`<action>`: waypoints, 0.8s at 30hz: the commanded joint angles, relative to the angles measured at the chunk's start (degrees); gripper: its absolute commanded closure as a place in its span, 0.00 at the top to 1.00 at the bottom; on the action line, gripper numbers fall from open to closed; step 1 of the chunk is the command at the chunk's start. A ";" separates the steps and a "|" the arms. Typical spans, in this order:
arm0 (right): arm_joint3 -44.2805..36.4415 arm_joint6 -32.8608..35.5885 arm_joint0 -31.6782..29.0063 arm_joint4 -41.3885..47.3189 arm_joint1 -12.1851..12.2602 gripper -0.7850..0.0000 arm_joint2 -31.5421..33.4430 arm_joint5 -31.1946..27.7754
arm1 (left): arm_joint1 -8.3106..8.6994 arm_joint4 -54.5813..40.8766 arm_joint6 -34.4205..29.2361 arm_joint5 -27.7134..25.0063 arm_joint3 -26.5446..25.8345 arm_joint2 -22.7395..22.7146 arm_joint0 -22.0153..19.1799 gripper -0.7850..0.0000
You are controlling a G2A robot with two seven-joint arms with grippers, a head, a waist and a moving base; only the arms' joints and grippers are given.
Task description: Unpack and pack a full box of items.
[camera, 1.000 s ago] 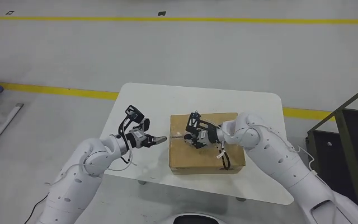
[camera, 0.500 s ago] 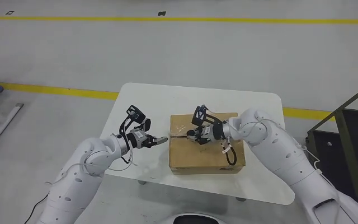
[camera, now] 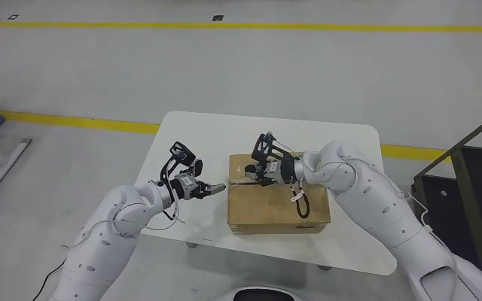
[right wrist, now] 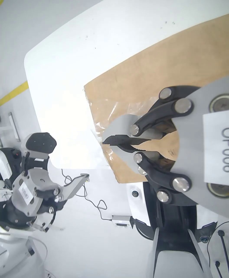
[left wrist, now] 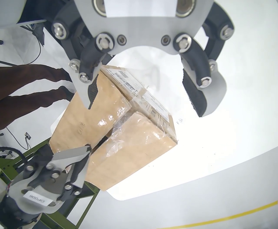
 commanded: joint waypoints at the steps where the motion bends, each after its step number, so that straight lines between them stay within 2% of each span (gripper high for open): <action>1: 2.87 -1.75 0.97 0.39 -0.84 0.00 -1.23 0.48 | 0.05 0.03 0.05 0.04 -0.12 -0.17 0.13 1.00; 6: 9.47 -4.86 2.97 1.73 -2.35 0.00 -2.42 1.26 | 0.12 -0.01 -0.10 0.10 -0.08 -0.38 0.23 1.00; 10: 12.94 -7.83 3.36 1.71 -2.51 0.00 -1.01 2.69 | 0.12 0.08 -0.30 0.06 -0.19 -0.25 0.07 1.00; 14: 15.29 -7.42 3.59 4.66 -2.10 0.02 1.14 -0.81 | 0.10 0.00 -0.64 -0.08 0.02 0.06 -0.19 1.00; 15: 15.14 -6.96 3.70 4.03 -1.86 0.21 1.56 -2.28 | 0.09 -0.03 -0.65 -0.07 0.07 0.11 -0.26 1.00; 16: 14.40 -6.22 3.83 3.07 -1.59 0.47 1.91 -3.97 | 0.09 -0.03 -0.71 -0.14 0.11 0.16 -0.32 1.00; 17: 13.76 -5.55 3.87 1.83 -1.21 0.59 2.46 -5.22 | 0.08 -0.06 -0.72 -0.17 0.17 0.19 -0.37 1.00; 18: 12.62 -4.61 3.93 0.12 -0.77 0.76 3.02 -6.59 | 0.08 -0.14 -0.75 -0.16 0.25 0.20 -0.41 1.00; 21: 8.57 -1.75 3.11 -5.70 0.74 0.79 4.96 -9.01 | 0.08 -0.27 -0.77 -0.06 0.39 0.25 -0.51 1.00; 24: 4.36 1.39 1.20 -10.01 2.01 0.75 6.16 -10.43 | 0.05 -0.45 -0.78 -0.15 0.50 0.43 -0.64 1.00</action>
